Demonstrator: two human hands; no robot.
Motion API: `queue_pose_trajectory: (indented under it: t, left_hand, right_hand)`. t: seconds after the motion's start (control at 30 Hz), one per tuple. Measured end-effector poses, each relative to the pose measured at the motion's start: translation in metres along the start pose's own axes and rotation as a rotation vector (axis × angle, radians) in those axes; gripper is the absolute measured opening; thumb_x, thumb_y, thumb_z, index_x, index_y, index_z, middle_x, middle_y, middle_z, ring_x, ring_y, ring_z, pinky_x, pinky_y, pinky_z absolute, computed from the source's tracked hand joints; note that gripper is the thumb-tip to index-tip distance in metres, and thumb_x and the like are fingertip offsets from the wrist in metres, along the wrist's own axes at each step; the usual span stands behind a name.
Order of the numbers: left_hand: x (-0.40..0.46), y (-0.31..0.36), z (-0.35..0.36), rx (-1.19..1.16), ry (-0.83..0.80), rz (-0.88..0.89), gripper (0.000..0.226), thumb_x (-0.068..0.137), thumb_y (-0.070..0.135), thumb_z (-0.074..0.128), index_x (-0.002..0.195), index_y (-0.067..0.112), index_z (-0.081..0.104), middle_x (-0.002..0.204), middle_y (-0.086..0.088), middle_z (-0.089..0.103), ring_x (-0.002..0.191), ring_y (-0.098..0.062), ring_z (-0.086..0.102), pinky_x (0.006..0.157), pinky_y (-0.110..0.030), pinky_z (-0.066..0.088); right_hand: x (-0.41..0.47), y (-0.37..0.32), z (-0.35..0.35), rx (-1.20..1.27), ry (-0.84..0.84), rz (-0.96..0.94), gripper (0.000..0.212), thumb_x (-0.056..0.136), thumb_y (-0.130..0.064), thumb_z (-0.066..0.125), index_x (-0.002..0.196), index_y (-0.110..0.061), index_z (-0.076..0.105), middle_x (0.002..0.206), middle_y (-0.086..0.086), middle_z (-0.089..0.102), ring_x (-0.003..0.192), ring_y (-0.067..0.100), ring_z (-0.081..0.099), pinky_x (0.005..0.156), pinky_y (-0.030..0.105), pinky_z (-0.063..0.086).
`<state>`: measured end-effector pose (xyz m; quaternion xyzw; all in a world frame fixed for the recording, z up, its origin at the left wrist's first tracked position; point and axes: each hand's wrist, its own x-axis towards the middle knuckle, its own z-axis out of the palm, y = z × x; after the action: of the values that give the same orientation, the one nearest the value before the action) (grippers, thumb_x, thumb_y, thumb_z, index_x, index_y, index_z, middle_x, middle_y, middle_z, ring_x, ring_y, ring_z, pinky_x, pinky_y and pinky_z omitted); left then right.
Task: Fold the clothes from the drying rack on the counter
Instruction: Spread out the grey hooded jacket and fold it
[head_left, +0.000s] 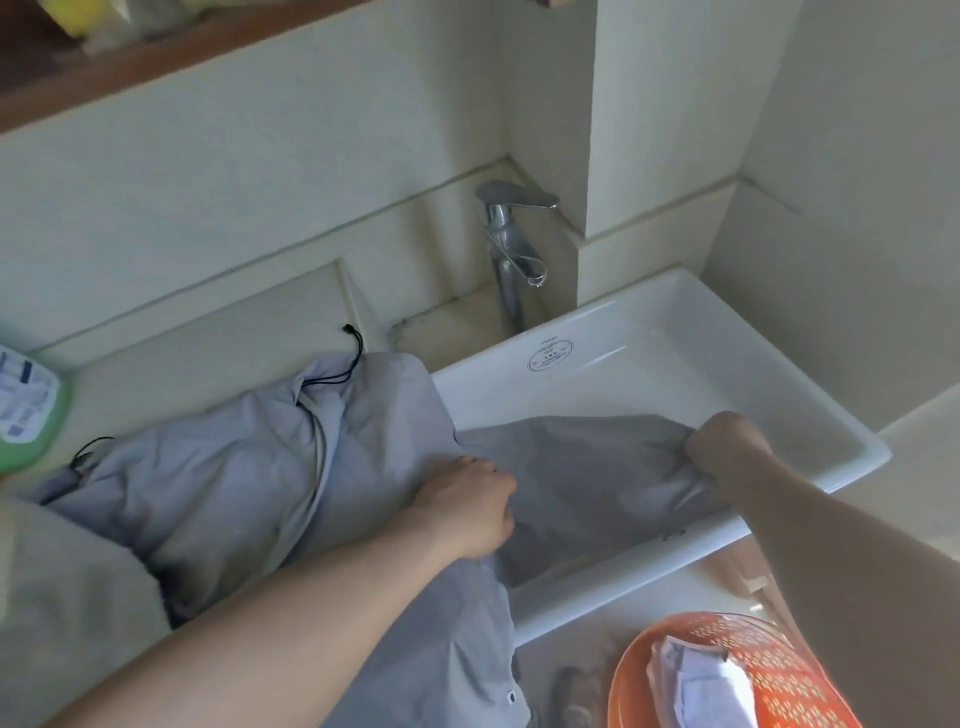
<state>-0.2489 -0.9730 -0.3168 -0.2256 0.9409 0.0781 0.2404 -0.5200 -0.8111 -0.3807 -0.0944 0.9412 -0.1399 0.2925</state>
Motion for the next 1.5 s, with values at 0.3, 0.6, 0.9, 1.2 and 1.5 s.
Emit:
queue_pose_trajectory:
  t: [0.3, 0.6, 0.9, 1.2, 1.5]
  left_hand:
    - [-0.017, 0.015, -0.046, -1.120, 0.044, -0.130, 0.009, 0.097, 0.030, 0.054, 0.093, 0.024, 0.060, 0.099, 0.000, 0.065, 0.085, -0.021, 0.061, 0.075, -0.035, 0.051]
    - [-0.018, -0.002, -0.055, -1.647, -0.047, -0.513, 0.024, 0.099, 0.037, 0.062, 0.090, 0.016, 0.066, 0.063, -0.003, 0.065, 0.060, -0.019, 0.064, 0.049, -0.026, 0.053]
    - [-0.020, -0.042, -0.042, -0.309, 0.420, -0.472, 0.019, 0.098, 0.026, 0.042, 0.090, 0.013, 0.053, 0.099, -0.008, 0.066, 0.095, -0.031, 0.061, 0.077, -0.035, 0.050]
    - [-0.021, -0.073, 0.002, -0.439, 0.662, -0.518, 0.025, 0.095, 0.027, 0.063, 0.107, 0.005, 0.065, 0.138, -0.009, 0.046, 0.122, -0.033, 0.048, 0.104, -0.037, 0.040]
    - [-0.029, -0.080, -0.014, -0.567, 0.668, -0.569, 0.035, 0.098, 0.022, 0.058, 0.072, 0.018, 0.036, 0.091, -0.014, 0.057, 0.095, -0.034, 0.053, 0.082, -0.045, 0.042]
  right_hand:
    - [-0.113, -0.080, -0.020, 0.225, 0.420, -0.578, 0.033, 0.090, -0.011, 0.052, 0.118, -0.017, 0.068, 0.106, 0.013, 0.066, 0.098, 0.036, 0.062, 0.079, 0.035, 0.047]
    - [-0.214, -0.110, 0.048, 0.517, -0.176, -0.770, 0.031, 0.078, 0.005, 0.049, 0.087, -0.018, 0.068, 0.093, -0.002, 0.071, 0.085, 0.009, 0.070, 0.076, 0.023, 0.057]
    - [-0.113, -0.064, 0.076, 0.351, -0.138, -0.216, 0.033, 0.098, -0.019, 0.052, 0.130, -0.015, 0.059, 0.123, 0.003, 0.059, 0.111, 0.027, 0.058, 0.085, 0.028, 0.040]
    - [-0.076, -0.086, 0.116, 0.501, -0.509, 0.015, 0.038, 0.100, -0.029, 0.053, 0.120, 0.002, 0.063, 0.100, 0.014, 0.064, 0.085, 0.029, 0.061, 0.065, 0.032, 0.049]
    - [-0.069, -0.084, 0.129, 0.729, -0.831, 0.149, 0.057, 0.076, -0.062, 0.074, 0.114, -0.020, 0.075, 0.109, 0.010, 0.077, 0.104, 0.031, 0.072, 0.099, 0.046, 0.053]
